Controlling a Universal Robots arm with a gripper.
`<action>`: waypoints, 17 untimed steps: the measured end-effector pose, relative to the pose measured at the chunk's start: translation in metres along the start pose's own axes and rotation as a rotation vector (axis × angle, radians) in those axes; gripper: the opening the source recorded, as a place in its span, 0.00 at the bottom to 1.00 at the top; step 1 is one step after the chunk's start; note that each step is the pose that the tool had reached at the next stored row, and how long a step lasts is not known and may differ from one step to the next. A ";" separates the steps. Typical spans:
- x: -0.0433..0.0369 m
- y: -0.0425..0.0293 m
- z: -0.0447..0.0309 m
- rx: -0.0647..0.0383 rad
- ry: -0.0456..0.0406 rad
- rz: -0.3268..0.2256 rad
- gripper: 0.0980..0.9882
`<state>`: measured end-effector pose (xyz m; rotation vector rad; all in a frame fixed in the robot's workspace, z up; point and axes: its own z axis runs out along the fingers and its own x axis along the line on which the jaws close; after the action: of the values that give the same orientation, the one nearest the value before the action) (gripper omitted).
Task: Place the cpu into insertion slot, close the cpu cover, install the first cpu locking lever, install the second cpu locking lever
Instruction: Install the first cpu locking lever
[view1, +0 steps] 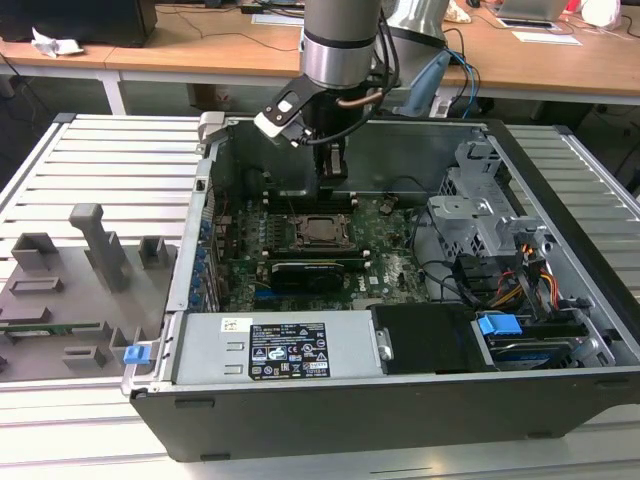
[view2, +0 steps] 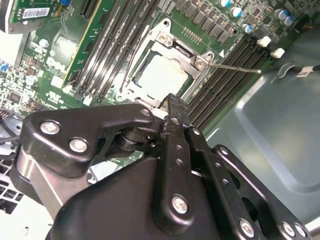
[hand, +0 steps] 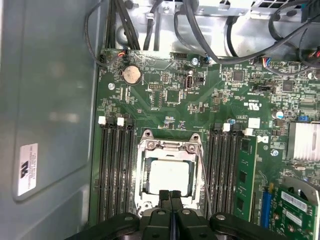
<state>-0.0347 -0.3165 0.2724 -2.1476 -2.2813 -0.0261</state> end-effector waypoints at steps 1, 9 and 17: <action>0.0001 0.0000 0.0000 0.000 -0.0014 -0.002 0.01; 0.0000 -0.0003 -0.0001 0.004 -0.0247 -0.147 0.01; 0.0000 -0.0004 -0.0001 0.004 -0.0249 -0.234 0.01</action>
<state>-0.0351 -0.3165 0.2725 -1.8763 -2.5306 0.0044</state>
